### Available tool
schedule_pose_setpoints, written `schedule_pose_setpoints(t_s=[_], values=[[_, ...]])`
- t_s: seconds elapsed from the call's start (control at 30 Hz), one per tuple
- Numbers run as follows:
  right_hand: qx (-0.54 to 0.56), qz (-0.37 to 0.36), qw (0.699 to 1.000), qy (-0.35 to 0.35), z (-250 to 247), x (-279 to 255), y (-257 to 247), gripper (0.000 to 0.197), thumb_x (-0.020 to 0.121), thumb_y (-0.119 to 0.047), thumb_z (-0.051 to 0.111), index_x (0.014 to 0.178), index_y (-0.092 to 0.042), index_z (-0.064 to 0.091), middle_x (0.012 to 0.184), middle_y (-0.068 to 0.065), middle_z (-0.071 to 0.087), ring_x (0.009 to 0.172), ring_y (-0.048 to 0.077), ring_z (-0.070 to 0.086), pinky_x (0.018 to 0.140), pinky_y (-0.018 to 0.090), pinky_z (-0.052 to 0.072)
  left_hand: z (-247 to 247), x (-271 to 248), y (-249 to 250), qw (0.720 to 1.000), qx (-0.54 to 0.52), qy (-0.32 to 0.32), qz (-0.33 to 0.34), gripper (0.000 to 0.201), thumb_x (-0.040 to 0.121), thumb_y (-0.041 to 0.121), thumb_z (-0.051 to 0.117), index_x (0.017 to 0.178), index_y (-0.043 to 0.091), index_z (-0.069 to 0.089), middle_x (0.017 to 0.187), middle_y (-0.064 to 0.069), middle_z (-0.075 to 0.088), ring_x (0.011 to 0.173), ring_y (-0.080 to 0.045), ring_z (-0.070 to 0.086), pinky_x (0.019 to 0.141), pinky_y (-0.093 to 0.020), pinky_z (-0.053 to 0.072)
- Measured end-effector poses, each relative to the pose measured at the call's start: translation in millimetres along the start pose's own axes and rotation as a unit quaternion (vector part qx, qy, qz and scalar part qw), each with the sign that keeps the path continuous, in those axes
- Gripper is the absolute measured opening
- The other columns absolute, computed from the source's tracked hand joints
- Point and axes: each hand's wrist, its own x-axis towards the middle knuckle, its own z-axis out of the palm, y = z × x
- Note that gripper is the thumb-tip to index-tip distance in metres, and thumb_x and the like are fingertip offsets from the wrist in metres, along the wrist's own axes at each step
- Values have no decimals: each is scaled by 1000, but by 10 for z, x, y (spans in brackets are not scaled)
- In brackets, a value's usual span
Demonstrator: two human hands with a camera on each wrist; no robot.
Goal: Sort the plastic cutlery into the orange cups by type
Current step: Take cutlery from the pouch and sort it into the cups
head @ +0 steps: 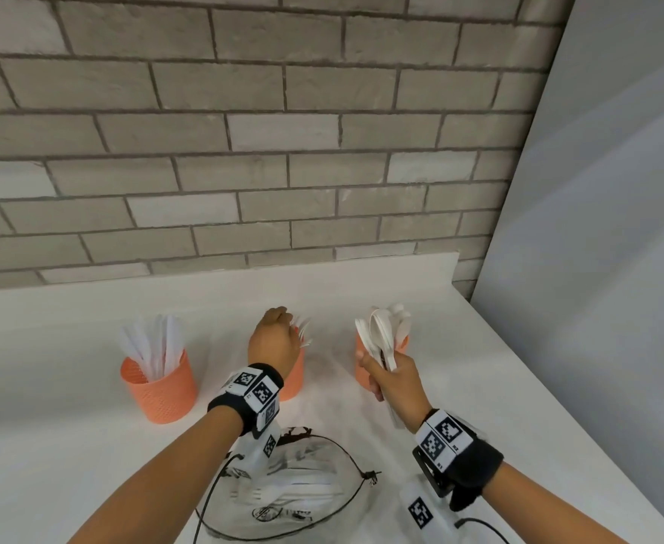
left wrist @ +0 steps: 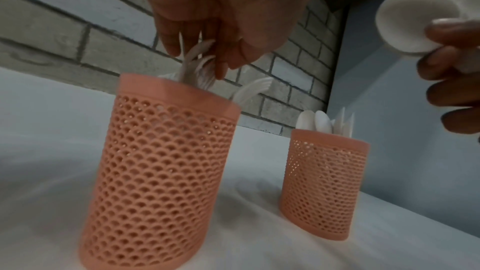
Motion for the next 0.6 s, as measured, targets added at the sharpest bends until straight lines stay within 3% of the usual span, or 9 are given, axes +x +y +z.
schedule_pose_setpoints(t_s=[0.13, 0.23, 0.37, 0.5, 0.53, 0.6], values=[[2, -17, 1000, 12, -49, 33, -14, 29, 88, -24, 63, 64, -13, 51, 39, -7, 40, 39, 11, 36, 44, 23, 33, 8, -5, 11, 999, 39, -25, -14, 43, 96, 14, 36, 136, -1, 39, 148, -14, 36, 133, -26, 40, 109, -32, 33], [30, -8, 999, 25, -80, 85, -20, 18, 88, -21, 63, 75, -11, 56, 44, -3, 41, 42, 15, 38, 45, 25, 34, -49, -4, 38, 997, 51, -60, -26, 46, 97, 17, 35, 140, 0, 32, 149, -15, 32, 136, -26, 34, 112, -34, 28], [68, -6, 996, 53, -147, 160, -144, 19, 90, -16, 60, 72, -13, 53, 50, 1, 44, 42, 13, 41, 40, 19, 38, -336, -45, 120, 994, -57, -82, -43, 53, 100, 19, 33, 148, 2, 16, 155, -16, 20, 144, -26, 21, 116, -32, 19], [118, -22, 988, 91, -171, 290, -337, 24, 87, -17, 64, 65, -13, 53, 38, -6, 44, 32, 4, 41, 37, 15, 38, -893, -230, 180, 982, -176, -54, -43, 46, 100, 18, 35, 144, 6, 31, 147, -11, 39, 137, -25, 36, 112, -28, 25], [125, -21, 986, 104, -166, 332, -384, 29, 86, -18, 66, 61, -13, 51, 36, -8, 43, 30, 3, 40, 37, 15, 38, -1031, -317, 163, 976, -206, -59, -31, 41, 100, 17, 36, 139, 7, 41, 139, -11, 49, 132, -25, 43, 110, -31, 30], [134, -22, 982, 129, -148, 428, -458, 35, 84, -20, 68, 57, -13, 46, 32, -8, 43, 29, 2, 41, 38, 13, 39, -1313, -615, 135, 956, -280, -91, 1, 27, 98, 13, 40, 119, 14, 57, 111, -7, 68, 109, -21, 61, 94, -30, 46]])
